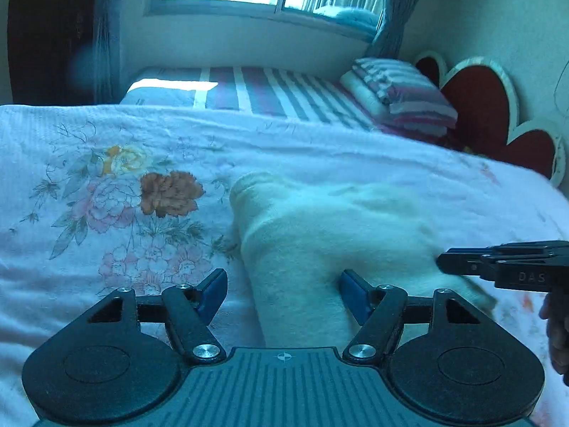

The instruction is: Fold small clothes

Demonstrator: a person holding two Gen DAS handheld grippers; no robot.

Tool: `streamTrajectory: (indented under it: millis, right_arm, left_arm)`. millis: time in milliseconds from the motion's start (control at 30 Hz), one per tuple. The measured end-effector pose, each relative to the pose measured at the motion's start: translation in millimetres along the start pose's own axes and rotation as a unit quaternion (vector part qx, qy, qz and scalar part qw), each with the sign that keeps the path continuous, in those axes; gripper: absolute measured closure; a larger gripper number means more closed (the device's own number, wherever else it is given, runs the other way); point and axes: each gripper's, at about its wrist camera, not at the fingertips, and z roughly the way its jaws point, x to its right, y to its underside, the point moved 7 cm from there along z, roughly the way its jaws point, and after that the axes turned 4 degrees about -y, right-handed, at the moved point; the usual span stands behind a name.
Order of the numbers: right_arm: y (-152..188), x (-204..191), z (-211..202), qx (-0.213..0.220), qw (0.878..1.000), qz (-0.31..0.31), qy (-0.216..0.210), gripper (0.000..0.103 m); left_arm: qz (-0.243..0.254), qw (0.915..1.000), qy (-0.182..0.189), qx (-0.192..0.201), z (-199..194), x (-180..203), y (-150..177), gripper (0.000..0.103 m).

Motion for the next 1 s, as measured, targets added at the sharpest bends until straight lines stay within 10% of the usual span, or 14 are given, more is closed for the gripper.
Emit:
streamTrajectory:
  millis: [67, 433, 600, 1000]
  right_arm:
    - [3, 8, 3, 0.002, 1.0, 0.02, -0.007, 0.066]
    - [3, 6, -6, -0.005, 1.0, 0.025, -0.001, 0.061]
    - [2, 2, -48, 0.036, 0.999, 0.014, 0.035, 0.0]
    - [90, -38, -192, 0.075, 0.994, -0.01, 0.079, 0.0]
  left_arm:
    - [-0.009, 0.9999, 0.0, -0.006, 7, -2, 1, 0.015]
    - [0.03, 0.9989, -0.036, 0.003, -15, 9, 3, 0.01]
    - [0.027, 0.9977, -0.059, 0.021, -50, 16, 12, 0.0]
    - [-0.022, 0.9922, -0.097, 0.075, -205, 66, 117, 0.0]
